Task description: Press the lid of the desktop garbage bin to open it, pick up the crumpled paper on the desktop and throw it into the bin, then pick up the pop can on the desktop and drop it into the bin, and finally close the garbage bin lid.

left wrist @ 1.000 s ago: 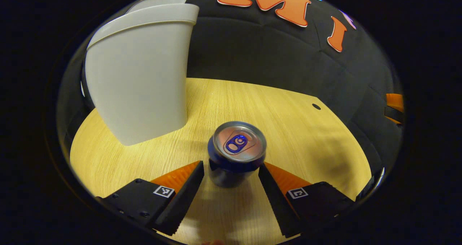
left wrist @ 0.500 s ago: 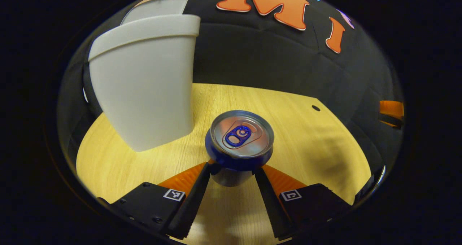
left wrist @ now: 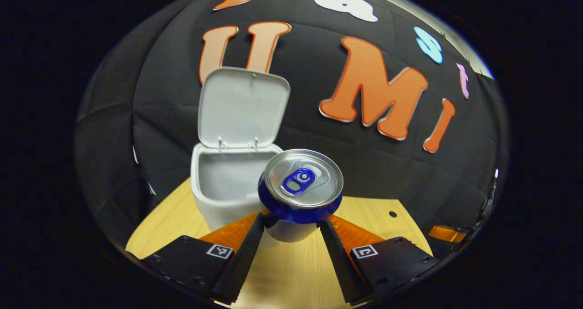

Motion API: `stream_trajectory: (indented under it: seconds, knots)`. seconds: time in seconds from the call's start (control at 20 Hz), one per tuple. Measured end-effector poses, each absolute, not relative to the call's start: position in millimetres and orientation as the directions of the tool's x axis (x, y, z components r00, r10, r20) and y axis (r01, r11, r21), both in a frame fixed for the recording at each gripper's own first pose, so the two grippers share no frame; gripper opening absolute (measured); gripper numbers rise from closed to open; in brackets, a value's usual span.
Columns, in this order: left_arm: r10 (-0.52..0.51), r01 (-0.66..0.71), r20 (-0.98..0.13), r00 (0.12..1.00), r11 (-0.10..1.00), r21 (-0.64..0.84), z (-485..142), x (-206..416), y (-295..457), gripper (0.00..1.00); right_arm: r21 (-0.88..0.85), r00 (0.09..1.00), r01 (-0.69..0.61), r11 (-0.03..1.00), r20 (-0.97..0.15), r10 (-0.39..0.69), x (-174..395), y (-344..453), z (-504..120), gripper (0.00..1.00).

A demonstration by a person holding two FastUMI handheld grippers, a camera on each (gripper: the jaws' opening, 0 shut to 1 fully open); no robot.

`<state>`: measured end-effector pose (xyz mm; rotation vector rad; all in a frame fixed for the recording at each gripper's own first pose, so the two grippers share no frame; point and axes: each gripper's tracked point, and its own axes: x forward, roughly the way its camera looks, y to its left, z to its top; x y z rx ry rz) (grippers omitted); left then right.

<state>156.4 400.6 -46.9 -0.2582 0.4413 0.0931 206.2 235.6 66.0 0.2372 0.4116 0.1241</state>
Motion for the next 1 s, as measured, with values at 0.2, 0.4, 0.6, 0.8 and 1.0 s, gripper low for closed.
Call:
stream_trajectory:
  seconds: [0.2, 0.4, 0.6, 0.8, 1.0]
  knots:
    - [0.1, -0.207, -0.453, 0.886, 0.959, -0.194, -30, 210, 460, 0.79, 0.271, 0.919, -0.069, 0.96, -0.356, 0.167, 209, 246, 76, 0.95]
    - [0.111, -0.229, -0.561, 0.82, 0.963, -0.145, -76, 242, 485, 0.79, 0.268, 0.929, -0.037, 0.963, -0.346, 0.132, 208, 237, 78, 0.95]
    - [0.053, -0.218, -0.607, 0.793, 0.955, -0.202, -98, 243, 474, 0.82, 0.263, 0.931, -0.002, 0.965, -0.353, 0.098, 200, 226, 77, 0.95]
    - [0.066, -0.234, -0.613, 0.787, 0.952, -0.198, -100, 241, 475, 0.83, 0.272, 0.926, 0.018, 0.962, -0.367, 0.087, 198, 222, 72, 0.95]
    - [0.074, -0.241, -0.617, 0.784, 0.951, -0.192, -95, 237, 475, 0.92, 0.27, 0.925, 0.014, 0.963, -0.37, 0.09, 197, 220, 70, 0.94]
